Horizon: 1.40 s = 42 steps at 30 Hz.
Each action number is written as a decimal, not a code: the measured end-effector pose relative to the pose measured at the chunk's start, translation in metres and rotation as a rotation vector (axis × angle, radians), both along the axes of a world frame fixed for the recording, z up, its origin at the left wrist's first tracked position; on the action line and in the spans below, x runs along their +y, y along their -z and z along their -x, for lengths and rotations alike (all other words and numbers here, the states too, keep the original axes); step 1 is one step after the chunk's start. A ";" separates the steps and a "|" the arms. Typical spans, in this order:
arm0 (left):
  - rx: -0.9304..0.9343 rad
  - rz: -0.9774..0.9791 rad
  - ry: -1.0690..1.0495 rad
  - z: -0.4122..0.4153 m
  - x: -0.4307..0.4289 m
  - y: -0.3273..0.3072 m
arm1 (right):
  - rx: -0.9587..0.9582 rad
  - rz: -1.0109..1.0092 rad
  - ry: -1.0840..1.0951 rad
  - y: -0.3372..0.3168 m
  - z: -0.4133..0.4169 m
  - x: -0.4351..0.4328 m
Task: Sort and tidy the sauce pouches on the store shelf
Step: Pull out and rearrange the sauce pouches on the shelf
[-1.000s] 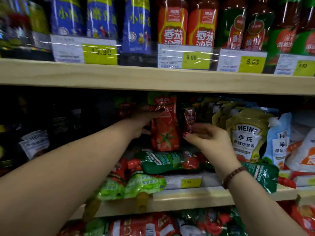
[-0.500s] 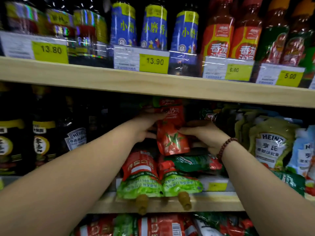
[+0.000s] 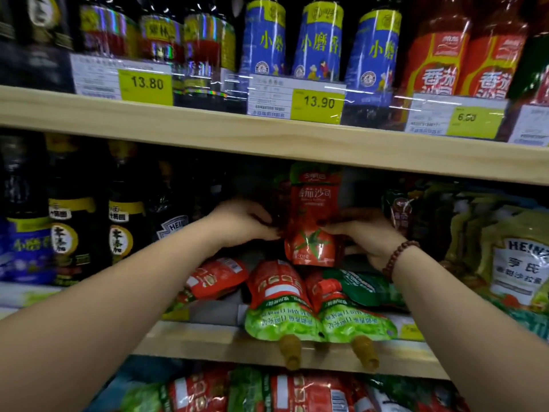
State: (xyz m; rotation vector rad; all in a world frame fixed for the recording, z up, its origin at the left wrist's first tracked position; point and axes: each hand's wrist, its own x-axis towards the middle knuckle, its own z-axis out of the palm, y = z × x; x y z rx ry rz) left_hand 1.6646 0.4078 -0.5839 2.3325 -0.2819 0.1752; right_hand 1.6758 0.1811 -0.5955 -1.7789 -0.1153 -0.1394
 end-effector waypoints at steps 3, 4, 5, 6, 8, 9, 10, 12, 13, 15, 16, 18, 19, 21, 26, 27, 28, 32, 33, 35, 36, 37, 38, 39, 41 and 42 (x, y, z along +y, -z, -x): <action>0.181 -0.292 0.095 0.016 0.029 0.006 | 0.000 -0.024 -0.005 0.002 -0.011 0.014; 0.221 -0.325 0.109 0.021 0.034 0.011 | 0.001 -0.024 -0.018 0.003 -0.015 0.019; 0.222 -0.348 0.113 0.026 0.037 0.017 | -0.001 -0.016 -0.041 0.003 -0.019 0.025; 0.183 -0.371 0.115 0.029 0.038 0.023 | -0.005 0.000 -0.067 0.003 -0.023 0.030; 0.075 -0.402 0.124 0.030 0.038 0.033 | -0.011 0.030 -0.120 0.005 -0.032 0.039; 0.047 -0.408 0.133 0.031 0.037 0.036 | -0.018 0.043 -0.137 0.006 -0.037 0.043; 0.040 -0.417 0.136 0.031 0.037 0.037 | -0.031 0.055 -0.145 0.008 -0.041 0.046; 0.047 -0.445 0.133 0.031 0.037 0.040 | -0.068 0.076 -0.145 0.013 -0.050 0.053; 0.044 -0.455 0.128 0.031 0.037 0.041 | -0.079 0.091 -0.148 0.016 -0.054 0.057; 0.013 -0.461 0.116 0.032 0.038 0.043 | -0.084 0.112 -0.162 0.023 -0.059 0.063; 0.001 -0.463 0.111 0.033 0.038 0.044 | -0.086 0.113 -0.165 0.027 -0.061 0.066; -0.016 -0.466 0.107 0.033 0.039 0.045 | -0.094 0.129 -0.165 0.032 -0.065 0.069; -0.017 -0.465 0.102 0.033 0.038 0.046 | -0.093 0.148 -0.164 0.034 -0.067 0.069; -0.011 -0.466 0.101 0.033 0.038 0.045 | -0.075 0.184 -0.179 0.037 -0.069 0.068; 0.002 -0.438 0.105 0.035 0.039 0.046 | -0.041 0.333 -0.244 0.047 -0.069 0.067; 0.002 -0.436 0.103 0.035 0.039 0.046 | -0.039 0.341 -0.242 0.047 -0.069 0.068; 0.002 -0.438 0.102 0.035 0.039 0.046 | -0.037 0.351 -0.239 0.047 -0.068 0.068; 0.006 -0.441 0.099 0.038 0.039 0.046 | -0.052 0.429 -0.243 0.044 -0.067 0.068; 0.006 -0.438 0.098 0.038 0.039 0.046 | -0.047 0.436 -0.243 0.042 -0.066 0.069; 0.009 -0.437 0.093 0.039 0.038 0.046 | -0.049 0.417 -0.238 0.038 -0.065 0.070; 0.010 -0.438 0.093 0.039 0.038 0.046 | -0.054 0.404 -0.229 0.037 -0.065 0.071; 0.008 -0.437 0.093 0.040 0.039 0.046 | -0.056 0.394 -0.219 0.035 -0.064 0.072; 0.002 -0.433 0.092 0.040 0.039 0.047 | -0.051 0.389 -0.214 0.034 -0.064 0.074; -0.005 -0.427 0.090 0.040 0.039 0.047 | -0.038 0.377 -0.212 0.033 -0.064 0.076; -0.022 -0.422 0.079 0.040 0.039 0.048 | -0.009 0.343 -0.215 0.031 -0.064 0.081; -0.031 -0.422 0.073 0.040 0.039 0.049 | -0.001 0.328 -0.216 0.030 -0.064 0.084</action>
